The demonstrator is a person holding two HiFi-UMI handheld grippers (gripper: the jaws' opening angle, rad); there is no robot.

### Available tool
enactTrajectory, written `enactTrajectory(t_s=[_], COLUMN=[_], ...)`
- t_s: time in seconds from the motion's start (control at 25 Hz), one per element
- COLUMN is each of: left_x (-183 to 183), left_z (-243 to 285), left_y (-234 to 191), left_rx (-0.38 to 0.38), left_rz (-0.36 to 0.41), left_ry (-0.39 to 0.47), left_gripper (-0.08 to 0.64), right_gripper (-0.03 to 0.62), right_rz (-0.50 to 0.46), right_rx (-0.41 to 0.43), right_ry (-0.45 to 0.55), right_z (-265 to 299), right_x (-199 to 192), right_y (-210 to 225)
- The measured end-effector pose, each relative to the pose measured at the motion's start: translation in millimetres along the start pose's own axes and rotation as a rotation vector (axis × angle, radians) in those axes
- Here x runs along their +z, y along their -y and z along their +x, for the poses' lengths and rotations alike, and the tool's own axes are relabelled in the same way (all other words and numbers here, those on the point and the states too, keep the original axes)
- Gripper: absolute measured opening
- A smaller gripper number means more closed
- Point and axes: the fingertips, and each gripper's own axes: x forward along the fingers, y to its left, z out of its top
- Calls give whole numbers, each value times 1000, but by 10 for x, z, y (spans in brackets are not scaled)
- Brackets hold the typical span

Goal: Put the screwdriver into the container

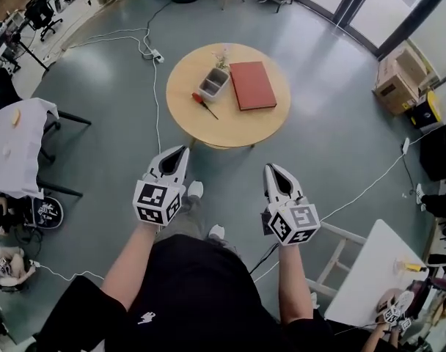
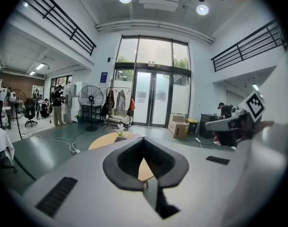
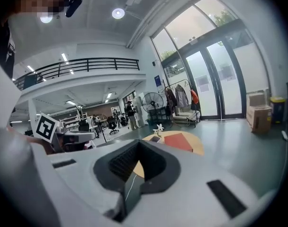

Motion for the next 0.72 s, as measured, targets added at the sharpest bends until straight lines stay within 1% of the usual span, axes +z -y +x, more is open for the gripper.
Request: enactTrajectory(t_s=[0.08,0.2,0.4,0.6,0.72], left_x=[-43,-14,-1,151,211], left_z=[187,510,1003,1413,1611], left_y=[-157,-384,-707,-1013,-1232], left_rx=[-2,-21,-69,-105,-98], left_rz=[-14,-38,-26,-28,-30], left_ry=[-16,-23,-54,-44,-37], left_gripper=[2,2,0,-2,0], right_gripper=[0,0,0,0,0], right_rz=[3,7,-6,-38,-44], right_rx=[-5,-3,-2,-8,-14], right_ry=[-7,-14,-37,-62,-69], right_z=[224,598,1188,1657,1875], right_x=[29,108,235,380,422], right_y=[54,95,140,227,259])
